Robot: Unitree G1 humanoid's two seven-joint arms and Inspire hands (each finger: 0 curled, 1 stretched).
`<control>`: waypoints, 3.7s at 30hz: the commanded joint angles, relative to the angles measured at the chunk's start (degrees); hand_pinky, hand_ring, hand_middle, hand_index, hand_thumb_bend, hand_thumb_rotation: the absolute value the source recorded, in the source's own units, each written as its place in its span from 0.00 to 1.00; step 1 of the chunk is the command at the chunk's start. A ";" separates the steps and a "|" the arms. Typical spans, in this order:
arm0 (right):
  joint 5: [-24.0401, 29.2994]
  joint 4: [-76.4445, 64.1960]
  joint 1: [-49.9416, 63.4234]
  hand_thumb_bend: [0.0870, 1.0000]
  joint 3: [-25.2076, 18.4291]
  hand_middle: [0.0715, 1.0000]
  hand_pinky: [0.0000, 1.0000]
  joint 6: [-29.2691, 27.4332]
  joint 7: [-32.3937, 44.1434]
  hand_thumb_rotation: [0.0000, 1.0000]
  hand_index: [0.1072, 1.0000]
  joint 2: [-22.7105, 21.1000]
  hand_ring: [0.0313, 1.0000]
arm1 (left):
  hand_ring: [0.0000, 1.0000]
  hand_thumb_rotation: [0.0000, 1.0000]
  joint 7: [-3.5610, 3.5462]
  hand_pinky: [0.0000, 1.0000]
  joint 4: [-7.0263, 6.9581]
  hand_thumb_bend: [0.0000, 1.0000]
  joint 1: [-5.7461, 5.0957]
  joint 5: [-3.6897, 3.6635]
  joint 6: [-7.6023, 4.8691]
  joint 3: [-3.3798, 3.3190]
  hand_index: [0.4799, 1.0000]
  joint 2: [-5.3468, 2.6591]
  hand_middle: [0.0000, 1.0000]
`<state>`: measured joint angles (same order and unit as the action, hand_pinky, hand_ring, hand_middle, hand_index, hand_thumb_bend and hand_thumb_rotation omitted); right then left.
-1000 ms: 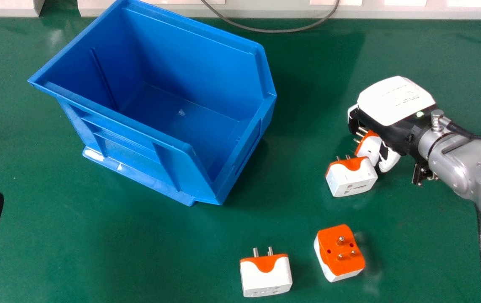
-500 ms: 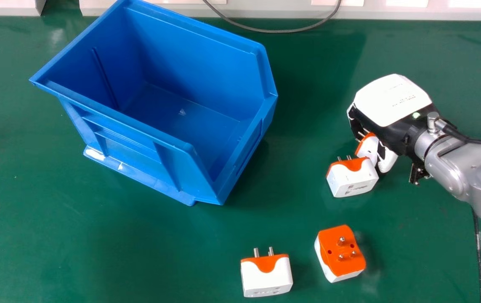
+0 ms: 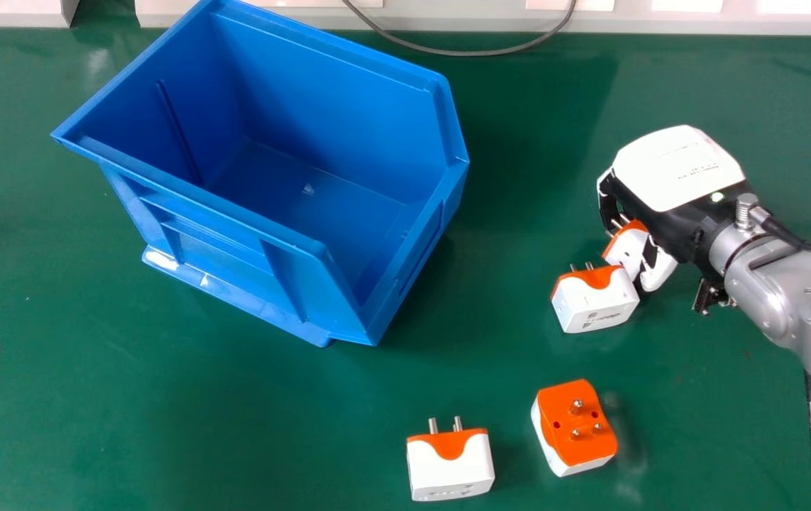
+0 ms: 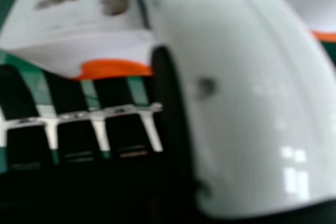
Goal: Pick all objects and put in blue box
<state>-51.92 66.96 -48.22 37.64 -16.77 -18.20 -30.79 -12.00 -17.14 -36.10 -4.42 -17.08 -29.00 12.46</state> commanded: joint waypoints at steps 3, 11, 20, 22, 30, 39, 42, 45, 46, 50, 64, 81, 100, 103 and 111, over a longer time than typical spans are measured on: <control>3.24 -3.06 0.51 0.44 -3.34 0.45 0.35 -1.17 -0.24 0.00 0.51 -1.74 0.40 | 1.00 1.00 0.79 0.99 -1.08 0.76 0.50 1.13 -0.60 0.85 1.00 -0.12 1.00; 5.50 -12.84 2.97 0.44 -9.19 0.48 0.34 -4.20 -2.35 0.00 0.46 -7.99 0.42 | 1.00 0.99 2.21 0.98 1.50 0.75 4.37 3.17 0.08 3.48 1.00 -0.37 1.00; 6.03 -28.28 7.49 0.45 -15.92 0.48 0.35 -4.64 -2.50 0.00 0.44 -12.08 0.42 | 1.00 0.98 4.23 0.99 6.54 0.72 11.54 4.95 1.42 7.16 1.00 -0.63 1.00; 6.39 -32.37 8.58 0.46 -17.58 0.48 0.34 -4.84 -1.59 0.00 0.43 -12.61 0.41 | 1.00 0.97 4.75 0.99 7.16 0.70 12.85 5.33 1.73 8.04 1.00 -0.73 1.00; 6.83 -43.39 10.04 0.46 -20.45 0.45 0.24 -6.39 1.54 0.00 0.43 -10.73 0.29 | 1.00 0.96 6.73 0.98 11.26 0.69 18.01 6.34 1.93 10.96 1.00 -0.77 1.00; 7.33 -52.43 12.61 0.46 -19.19 0.39 0.17 -7.03 6.77 0.00 0.44 -3.76 0.21 | 1.00 0.93 7.16 0.96 15.07 0.69 20.77 5.40 0.47 12.46 0.99 -1.20 1.00; 7.70 -53.77 12.90 0.46 -18.85 0.38 0.16 -7.77 8.46 0.00 0.45 -1.80 0.20 | 1.00 0.92 7.15 0.96 15.88 0.70 20.92 5.15 0.09 12.65 1.00 -1.12 1.00; 7.82 -53.87 13.01 0.46 -18.63 0.37 0.17 -9.02 9.01 0.00 0.46 -0.40 0.21 | 1.00 0.92 7.24 0.96 15.23 0.70 20.39 5.14 0.35 12.93 1.00 -1.16 1.00; 7.75 -53.86 13.04 0.46 -18.61 0.37 0.17 -9.36 9.11 0.00 0.47 -0.04 0.21 | 1.00 0.92 7.27 0.96 14.82 0.70 20.12 5.12 0.51 13.00 1.00 -1.23 1.00; 7.58 -53.93 13.28 0.46 -18.23 0.37 0.17 -10.26 9.55 0.00 0.47 1.48 0.21 | 1.00 0.93 7.35 0.97 14.38 0.71 19.73 5.13 0.76 13.20 1.00 -1.35 1.00; 4.25 -43.60 6.64 0.46 -13.06 0.39 0.15 -7.69 9.05 0.00 0.44 12.30 0.18 | 1.00 0.95 7.76 1.00 13.03 0.72 18.50 5.50 1.33 14.08 1.00 -1.51 1.00; -1.42 -9.03 -12.42 0.46 -4.09 0.40 0.29 -3.92 -5.14 0.00 0.47 26.43 0.33 | 1.00 0.95 7.91 1.00 8.58 0.72 15.90 5.83 2.98 15.42 1.00 -2.56 1.00; -1.63 1.57 -16.20 0.47 1.02 0.43 0.35 -1.93 -12.19 0.00 0.47 31.32 0.41 | 1.00 0.96 7.82 1.00 6.34 0.73 14.75 6.10 4.53 16.05 1.00 -2.66 1.00; -2.71 1.45 -16.07 0.47 2.58 0.43 0.36 -2.99 -11.64 0.00 0.46 30.37 0.42 | 1.00 0.95 7.94 1.00 6.17 0.73 14.89 6.28 4.83 16.26 1.00 -2.74 1.00; -3.23 1.47 -16.14 0.53 4.68 0.87 0.73 -2.70 -11.09 0.52 0.86 29.06 0.85 | 1.00 0.95 9.57 1.00 5.29 0.76 15.03 9.46 5.90 16.77 1.00 -2.40 1.00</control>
<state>-55.08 69.31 -61.95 42.12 -19.39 -28.36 -1.50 -3.29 -10.08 -21.01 3.91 -11.27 -12.41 9.80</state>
